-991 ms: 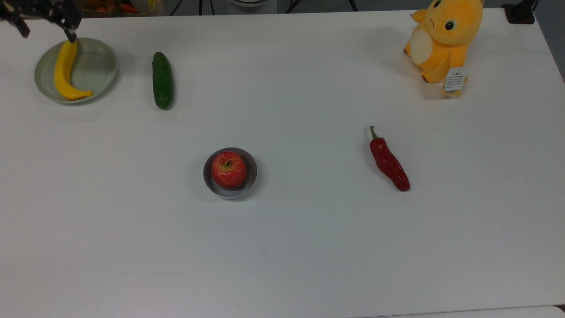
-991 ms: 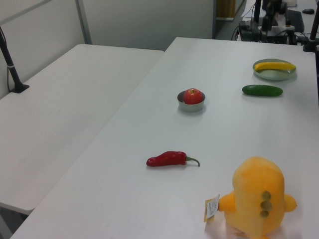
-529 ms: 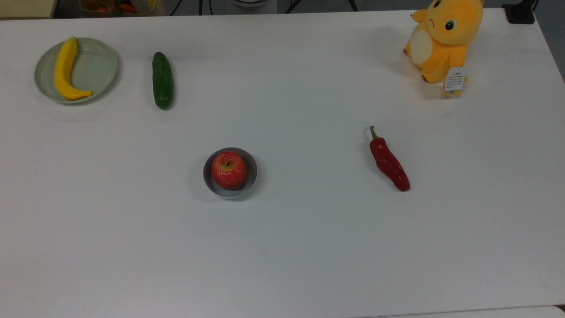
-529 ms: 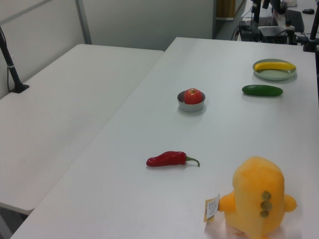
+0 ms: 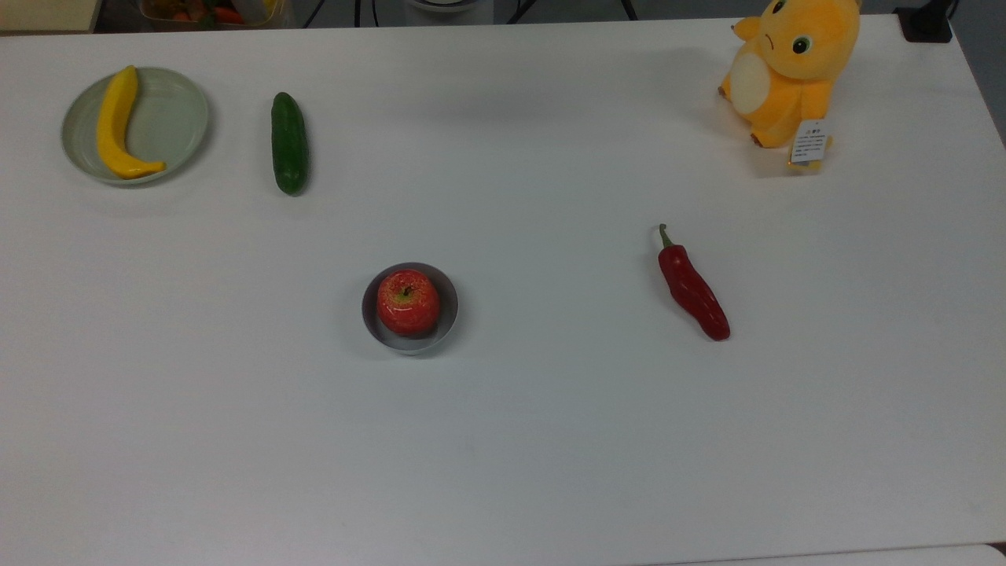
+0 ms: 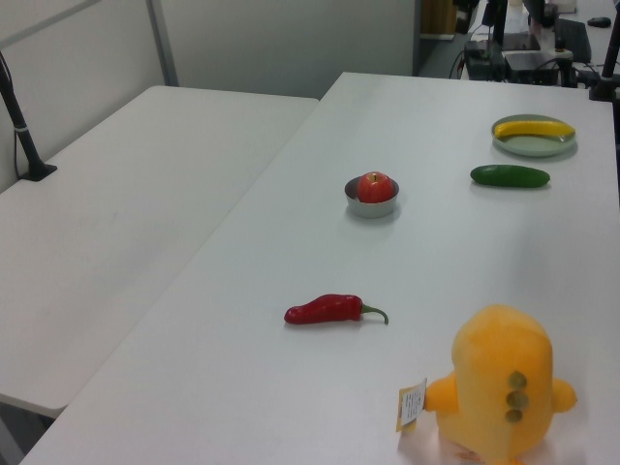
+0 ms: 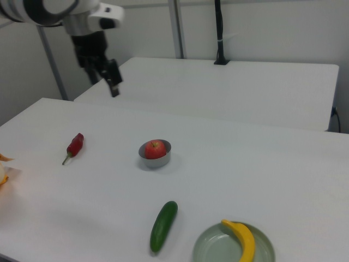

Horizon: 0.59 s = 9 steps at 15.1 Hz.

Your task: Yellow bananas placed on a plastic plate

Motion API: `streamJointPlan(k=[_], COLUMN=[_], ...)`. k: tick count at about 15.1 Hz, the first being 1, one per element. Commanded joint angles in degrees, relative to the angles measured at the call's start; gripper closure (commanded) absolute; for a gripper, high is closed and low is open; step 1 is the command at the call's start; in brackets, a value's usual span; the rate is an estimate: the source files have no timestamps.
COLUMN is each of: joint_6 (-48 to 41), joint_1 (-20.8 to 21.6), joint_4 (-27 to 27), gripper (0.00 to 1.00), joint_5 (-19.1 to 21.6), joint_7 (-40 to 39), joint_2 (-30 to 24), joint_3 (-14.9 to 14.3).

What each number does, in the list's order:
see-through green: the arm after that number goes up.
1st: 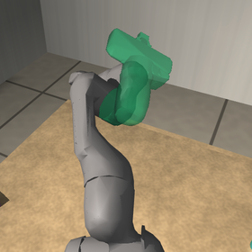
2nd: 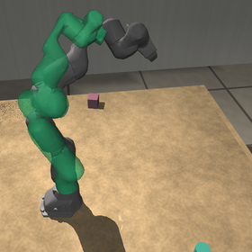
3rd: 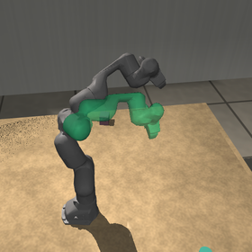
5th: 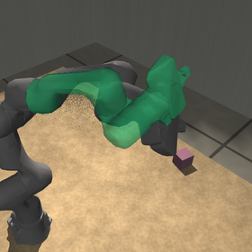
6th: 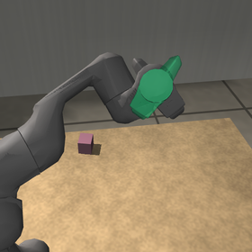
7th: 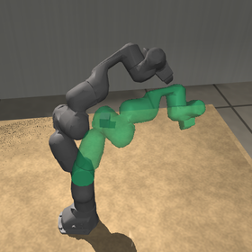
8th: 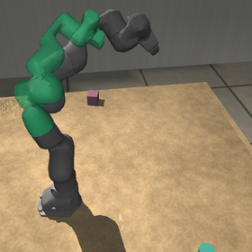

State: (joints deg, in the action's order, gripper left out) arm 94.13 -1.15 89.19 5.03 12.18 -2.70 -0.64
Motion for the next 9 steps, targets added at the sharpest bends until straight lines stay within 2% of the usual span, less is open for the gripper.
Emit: streamJointPlan(k=[1,3,5,7,9], joint_6=[-2.37,-1.67,-0.27,2.27,4.22], joint_1=[-0.34,0.09,2.72,3.78,4.75], joint_4=[0.98,2.56,3.27,4.41,4.42], gripper=[0.0,0.0,0.0,0.0,0.0], joint_5=[0.68,0.51,-0.19,-0.37,-0.37], joint_7=[1.0,-0.66,-6.61,-13.2,-19.01], joint_2=[-0.64,-0.64,-0.29,0.15,0.94], joint_3=[5.73,6.18,5.83,5.04,2.85])
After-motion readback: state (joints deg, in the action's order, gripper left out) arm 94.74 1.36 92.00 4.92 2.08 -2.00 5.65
